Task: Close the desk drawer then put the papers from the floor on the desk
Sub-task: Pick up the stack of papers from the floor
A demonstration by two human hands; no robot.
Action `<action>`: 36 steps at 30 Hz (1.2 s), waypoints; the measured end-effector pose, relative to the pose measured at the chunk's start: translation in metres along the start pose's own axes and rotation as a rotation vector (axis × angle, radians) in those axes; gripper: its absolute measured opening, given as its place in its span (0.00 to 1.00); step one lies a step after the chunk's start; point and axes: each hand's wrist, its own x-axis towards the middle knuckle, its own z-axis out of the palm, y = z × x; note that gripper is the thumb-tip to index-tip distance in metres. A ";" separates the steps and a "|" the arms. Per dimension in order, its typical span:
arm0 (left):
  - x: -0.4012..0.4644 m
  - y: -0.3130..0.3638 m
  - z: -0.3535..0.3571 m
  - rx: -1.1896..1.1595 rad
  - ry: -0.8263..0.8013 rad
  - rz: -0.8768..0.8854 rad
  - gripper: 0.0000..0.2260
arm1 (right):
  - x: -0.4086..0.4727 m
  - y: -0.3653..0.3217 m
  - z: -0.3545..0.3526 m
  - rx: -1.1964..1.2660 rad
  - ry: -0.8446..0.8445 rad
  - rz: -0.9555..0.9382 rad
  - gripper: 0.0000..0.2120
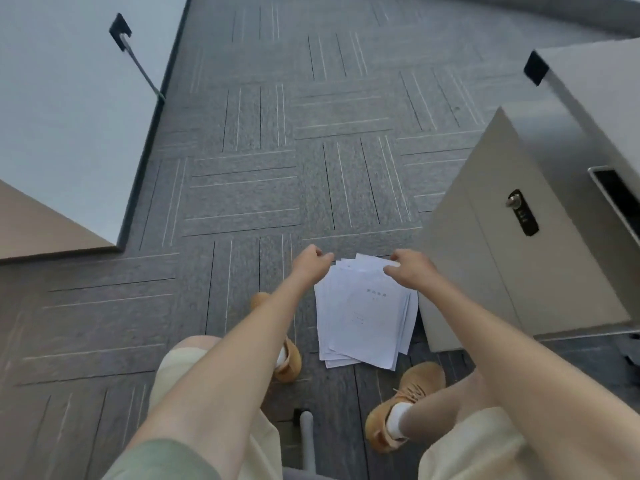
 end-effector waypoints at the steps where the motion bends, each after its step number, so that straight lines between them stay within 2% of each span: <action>1: 0.014 -0.007 0.008 -0.026 -0.013 -0.032 0.20 | 0.015 0.005 0.011 0.009 -0.032 0.025 0.24; 3: 0.039 -0.023 0.023 -0.067 -0.047 -0.103 0.20 | 0.044 0.016 0.032 0.029 -0.087 0.070 0.25; 8: 0.095 -0.068 0.067 -0.117 -0.098 -0.262 0.12 | 0.108 0.045 0.092 0.054 -0.189 0.150 0.26; 13: 0.147 -0.116 0.112 -0.122 -0.110 -0.377 0.23 | 0.159 0.090 0.162 0.062 -0.254 0.234 0.25; 19: 0.199 -0.171 0.161 -0.128 -0.089 -0.484 0.19 | 0.203 0.139 0.228 0.150 -0.258 0.395 0.19; 21: 0.209 -0.186 0.174 -0.148 -0.080 -0.516 0.20 | 0.212 0.149 0.247 0.163 -0.257 0.452 0.26; 24: 0.219 -0.207 0.189 -0.197 -0.060 -0.560 0.27 | 0.219 0.156 0.271 0.138 -0.275 0.523 0.39; 27: 0.224 -0.221 0.199 -0.193 -0.070 -0.581 0.30 | 0.221 0.159 0.290 0.162 -0.280 0.576 0.45; 32: 0.230 -0.232 0.211 -0.121 -0.053 -0.572 0.25 | 0.217 0.161 0.310 0.212 -0.234 0.523 0.50; 36: 0.232 -0.234 0.215 -0.116 -0.041 -0.556 0.21 | 0.208 0.163 0.318 0.188 -0.211 0.296 0.48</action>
